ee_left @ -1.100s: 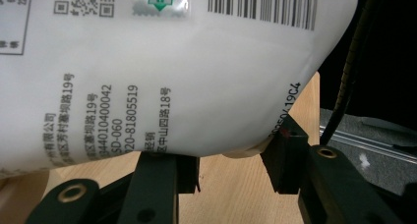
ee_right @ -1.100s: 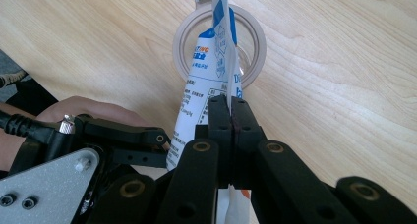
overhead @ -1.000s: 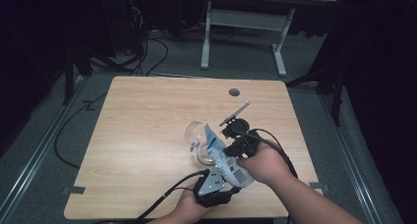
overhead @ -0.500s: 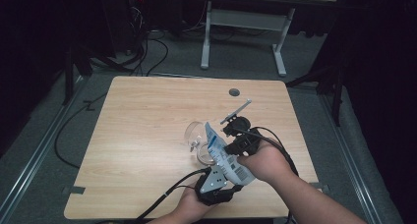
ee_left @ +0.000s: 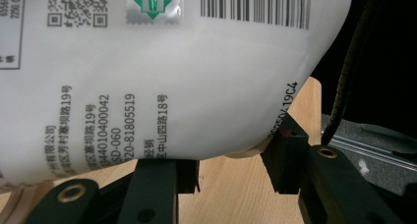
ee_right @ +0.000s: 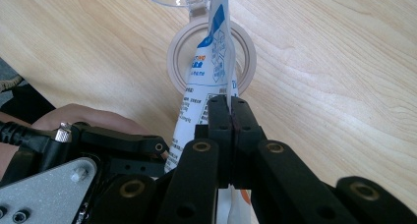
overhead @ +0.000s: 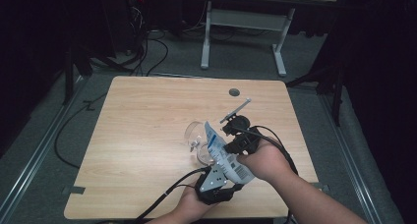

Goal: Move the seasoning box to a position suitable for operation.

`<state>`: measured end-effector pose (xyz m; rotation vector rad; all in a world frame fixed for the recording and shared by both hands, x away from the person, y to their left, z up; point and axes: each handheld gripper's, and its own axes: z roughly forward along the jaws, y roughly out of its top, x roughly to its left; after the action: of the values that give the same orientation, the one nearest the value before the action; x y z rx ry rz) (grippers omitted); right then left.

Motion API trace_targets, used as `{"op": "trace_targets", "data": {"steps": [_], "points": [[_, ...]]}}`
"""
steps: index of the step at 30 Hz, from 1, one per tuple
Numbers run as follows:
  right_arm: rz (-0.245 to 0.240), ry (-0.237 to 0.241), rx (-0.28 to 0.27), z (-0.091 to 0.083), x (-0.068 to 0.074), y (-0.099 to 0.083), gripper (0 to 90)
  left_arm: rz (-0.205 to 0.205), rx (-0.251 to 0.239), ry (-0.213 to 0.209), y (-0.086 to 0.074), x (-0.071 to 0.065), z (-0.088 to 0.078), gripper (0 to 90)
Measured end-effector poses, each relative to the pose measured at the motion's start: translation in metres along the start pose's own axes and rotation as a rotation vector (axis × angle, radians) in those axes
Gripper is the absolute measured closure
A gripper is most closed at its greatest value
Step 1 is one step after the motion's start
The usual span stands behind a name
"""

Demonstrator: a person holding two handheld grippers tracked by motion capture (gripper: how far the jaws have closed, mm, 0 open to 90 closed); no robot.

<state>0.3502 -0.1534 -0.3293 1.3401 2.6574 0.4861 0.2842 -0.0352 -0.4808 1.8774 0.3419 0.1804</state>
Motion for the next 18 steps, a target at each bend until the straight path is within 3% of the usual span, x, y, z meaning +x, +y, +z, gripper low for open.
{"op": "trace_targets", "data": {"steps": [15,16,18], "points": [[-0.004,-0.011,0.005,-0.0008,0.0029,0.0032,90.0,-0.009,-0.016,-0.001,0.0016,0.0006,-0.0010,62.8],[0.015,-0.011,0.011,-0.0014,0.0045,0.0032,90.0,-0.010,-0.015,-0.002,0.0018,0.0006,-0.0014,62.8],[-0.019,-0.017,0.006,-0.0014,0.0032,0.0042,90.0,-0.011,-0.017,-0.001,0.0023,0.0007,-0.0018,62.8]]}}
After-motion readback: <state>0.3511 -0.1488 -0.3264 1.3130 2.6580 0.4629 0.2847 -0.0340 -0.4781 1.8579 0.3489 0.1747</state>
